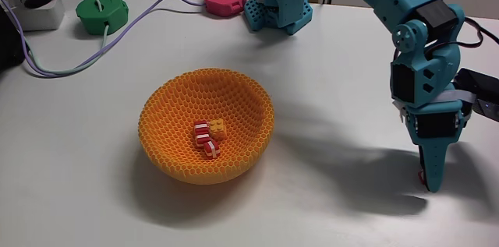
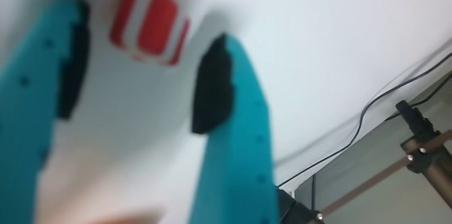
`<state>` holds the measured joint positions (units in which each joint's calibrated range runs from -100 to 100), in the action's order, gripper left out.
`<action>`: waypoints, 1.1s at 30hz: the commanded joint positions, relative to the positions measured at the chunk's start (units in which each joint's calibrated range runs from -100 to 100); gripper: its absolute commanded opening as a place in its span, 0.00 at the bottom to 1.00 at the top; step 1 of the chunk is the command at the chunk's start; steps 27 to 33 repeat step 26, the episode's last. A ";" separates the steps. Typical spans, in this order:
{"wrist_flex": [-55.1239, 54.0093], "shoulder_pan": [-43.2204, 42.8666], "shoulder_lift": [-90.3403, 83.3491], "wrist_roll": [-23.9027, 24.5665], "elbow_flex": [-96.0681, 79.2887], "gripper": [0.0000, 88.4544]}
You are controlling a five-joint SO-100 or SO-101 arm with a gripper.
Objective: Place cube pieces into the yellow basket
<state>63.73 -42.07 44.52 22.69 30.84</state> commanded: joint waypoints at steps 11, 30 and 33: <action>-0.13 1.53 -0.39 -2.34 3.30 0.00; 22.02 40.95 -46.60 -9.38 -6.14 0.00; 22.02 40.95 -46.60 -9.38 -6.14 0.00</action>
